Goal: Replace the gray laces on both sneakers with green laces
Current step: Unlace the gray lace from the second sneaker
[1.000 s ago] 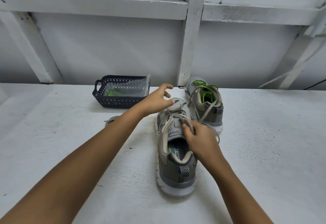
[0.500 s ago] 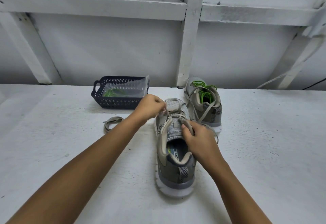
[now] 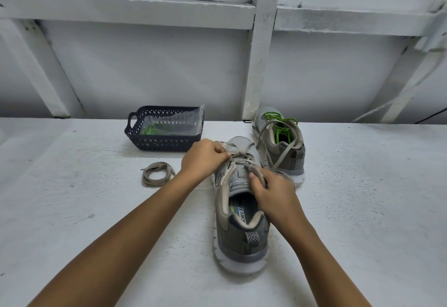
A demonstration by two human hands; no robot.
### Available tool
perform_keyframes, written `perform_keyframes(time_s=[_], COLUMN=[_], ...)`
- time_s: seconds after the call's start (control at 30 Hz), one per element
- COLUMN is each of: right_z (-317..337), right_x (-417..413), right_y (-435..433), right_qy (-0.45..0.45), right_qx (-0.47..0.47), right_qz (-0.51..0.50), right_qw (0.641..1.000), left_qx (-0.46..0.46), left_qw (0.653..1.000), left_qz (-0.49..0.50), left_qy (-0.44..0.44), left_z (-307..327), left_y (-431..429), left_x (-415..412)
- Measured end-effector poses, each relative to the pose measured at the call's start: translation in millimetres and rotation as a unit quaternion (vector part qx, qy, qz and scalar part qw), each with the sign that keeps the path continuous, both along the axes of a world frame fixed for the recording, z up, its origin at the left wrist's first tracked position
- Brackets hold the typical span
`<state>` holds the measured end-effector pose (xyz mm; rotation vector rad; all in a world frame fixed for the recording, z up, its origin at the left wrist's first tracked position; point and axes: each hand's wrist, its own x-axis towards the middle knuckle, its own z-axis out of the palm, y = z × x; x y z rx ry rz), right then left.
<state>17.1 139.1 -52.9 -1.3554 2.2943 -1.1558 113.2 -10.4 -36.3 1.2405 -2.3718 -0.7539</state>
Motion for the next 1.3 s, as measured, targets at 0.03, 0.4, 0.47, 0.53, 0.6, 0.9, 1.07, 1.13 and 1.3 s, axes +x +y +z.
perform_keyframes(time_s=[0.03, 0.4, 0.47, 0.53, 0.6, 0.9, 1.07, 1.13, 1.3], right_z=[-0.1, 2.0, 1.7, 1.4, 1.3, 5.0, 4.7, 5.5, 5.3], right_x=[-0.1, 0.8, 0.5, 0.7, 1.0, 2.6, 2.5, 2.6, 3.1], right_y=[0.1, 0.9, 0.7, 0.7, 0.7, 3.4, 3.8, 3.3, 2.8], right_qy=[-0.001, -0.024, -0.028, -0.029, -0.028, -0.029, -0.027, -0.021, -0.03], right_qx=[0.002, 0.016, 0.016, 0.014, 0.012, 0.014, 0.016, 0.018, 0.02], right_qz=[0.0, -0.003, -0.005, -0.005, -0.005, -0.003, -0.007, -0.007, -0.007], right_qw=[1.0, 1.0, 0.999, 0.999, 1.0, 0.999, 0.999, 1.0, 0.999], left_qx=[0.001, 0.214, 0.174, 0.099, 0.031, 0.089, 0.092, 0.049, 0.004], left_qw=[1.0, 0.942, 0.974, 0.989, 0.992, 0.923, 0.987, 0.993, 0.987], left_qz=[0.008, 0.085, 0.016, -0.012, 0.004, 0.134, 0.022, 0.015, 0.058], left_qy=[0.012, 0.245, 0.145, 0.108, 0.121, 0.351, 0.133, 0.102, 0.149], left_z=[0.5, 13.8, 1.7, -8.0, -13.1, -0.3, -10.8, -19.6, -16.9], left_y=[1.7, -3.2, 4.0, 9.6, 11.6, -1.5, 10.3, 10.8, 10.4], left_x=[-1.1, 6.0, 4.7, 2.4, 0.8, -1.2, -4.3, -4.8, -2.2])
